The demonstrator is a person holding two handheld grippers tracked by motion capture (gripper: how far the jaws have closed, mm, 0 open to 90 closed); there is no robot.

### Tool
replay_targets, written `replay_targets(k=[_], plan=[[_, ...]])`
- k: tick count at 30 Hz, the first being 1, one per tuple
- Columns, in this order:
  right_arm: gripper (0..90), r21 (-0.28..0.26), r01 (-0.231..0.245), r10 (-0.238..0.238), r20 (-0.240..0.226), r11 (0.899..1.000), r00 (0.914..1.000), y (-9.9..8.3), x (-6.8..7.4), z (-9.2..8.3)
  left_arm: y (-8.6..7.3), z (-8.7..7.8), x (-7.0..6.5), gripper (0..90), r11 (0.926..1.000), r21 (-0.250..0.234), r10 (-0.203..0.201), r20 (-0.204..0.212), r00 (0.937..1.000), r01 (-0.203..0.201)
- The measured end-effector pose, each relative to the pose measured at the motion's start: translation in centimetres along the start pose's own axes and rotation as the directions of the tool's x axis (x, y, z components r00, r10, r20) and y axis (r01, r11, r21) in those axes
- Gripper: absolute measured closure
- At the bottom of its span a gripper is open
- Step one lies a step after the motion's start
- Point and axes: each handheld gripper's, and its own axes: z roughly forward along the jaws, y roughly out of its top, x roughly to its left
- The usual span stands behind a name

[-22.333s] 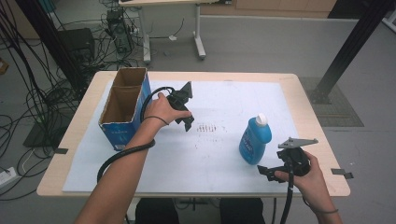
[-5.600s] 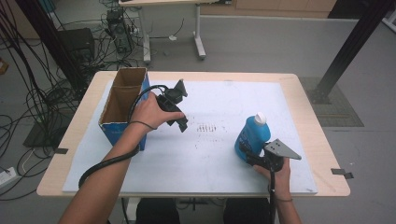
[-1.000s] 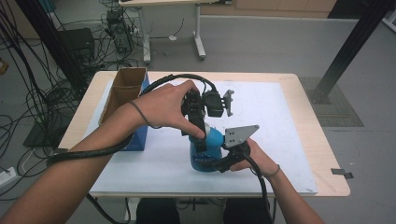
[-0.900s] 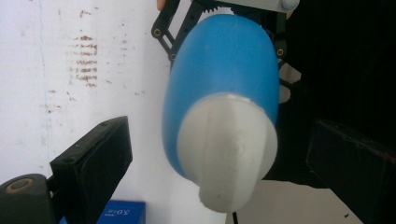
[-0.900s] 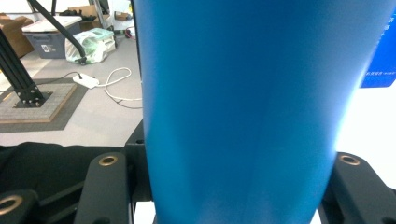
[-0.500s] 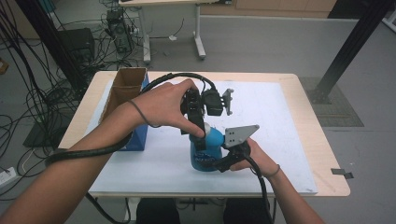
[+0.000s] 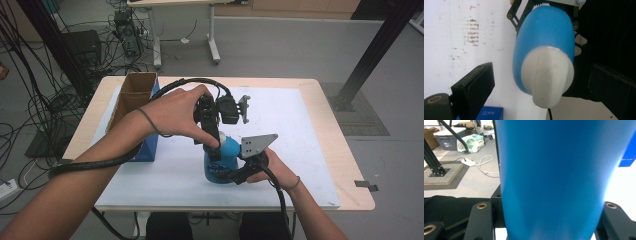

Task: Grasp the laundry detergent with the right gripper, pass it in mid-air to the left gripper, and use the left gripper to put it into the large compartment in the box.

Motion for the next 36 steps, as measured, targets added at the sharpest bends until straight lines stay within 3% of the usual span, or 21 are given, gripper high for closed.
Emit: replay_targets(k=[12,36], plan=[[42.1,0.004,0.007,-0.007,0.002,1.0,1.0,0.18,0.1,-0.03,-0.11,-0.05,-0.49,5.8,0.9999,-0.005,0.014,-0.033,0.9994,-0.014],[42.1,0.003,0.005,-0.005,0.004,1.0,1.0,0.24,0.19,-0.01,-0.15,0.19,-0.43,6.9,1.0,0.005,0.002,-0.027,0.9996,-0.002]])
